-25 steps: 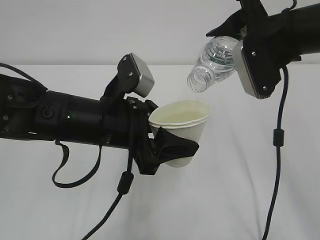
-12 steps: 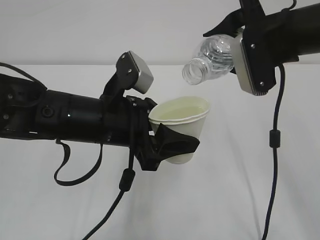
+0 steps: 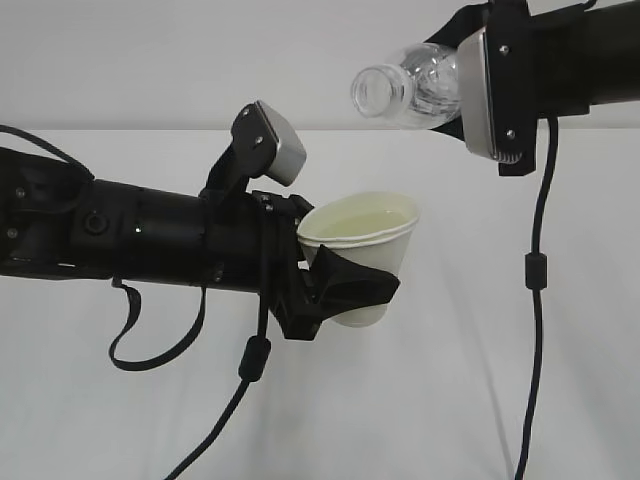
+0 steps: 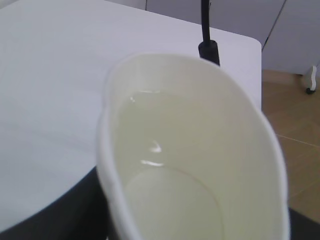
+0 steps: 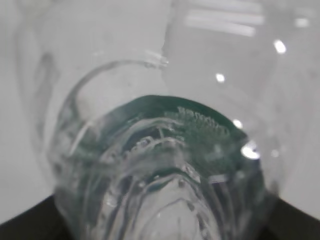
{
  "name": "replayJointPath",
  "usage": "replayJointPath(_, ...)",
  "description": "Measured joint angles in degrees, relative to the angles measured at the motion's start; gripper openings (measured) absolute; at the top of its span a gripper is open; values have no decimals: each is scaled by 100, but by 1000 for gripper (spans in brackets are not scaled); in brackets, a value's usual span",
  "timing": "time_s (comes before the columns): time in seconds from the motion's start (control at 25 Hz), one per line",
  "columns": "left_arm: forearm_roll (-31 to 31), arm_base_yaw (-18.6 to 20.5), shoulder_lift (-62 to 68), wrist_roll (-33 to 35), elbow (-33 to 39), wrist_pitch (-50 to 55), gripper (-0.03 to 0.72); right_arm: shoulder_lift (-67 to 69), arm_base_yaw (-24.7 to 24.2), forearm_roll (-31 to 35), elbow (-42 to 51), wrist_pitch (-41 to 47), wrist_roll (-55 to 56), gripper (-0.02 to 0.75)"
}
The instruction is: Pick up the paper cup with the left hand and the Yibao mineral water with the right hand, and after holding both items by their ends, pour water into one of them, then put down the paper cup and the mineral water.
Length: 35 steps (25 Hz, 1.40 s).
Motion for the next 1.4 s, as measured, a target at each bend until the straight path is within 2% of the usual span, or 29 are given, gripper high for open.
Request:
replayJointPath(0.4,-10,0,0,0,0,9,419,0,0,603,0,-62,425,462)
replayJointPath(0.56,-10,0,0,0,0,9,419,0,0,1030,0,-76,539,462)
replayJointPath(1.08,-10,0,0,0,0,9,419,0,0,1336,0,-129,1259,462)
replayJointPath(1.4,-10,0,0,0,0,9,419,0,0,2018,0,-129,1523,462)
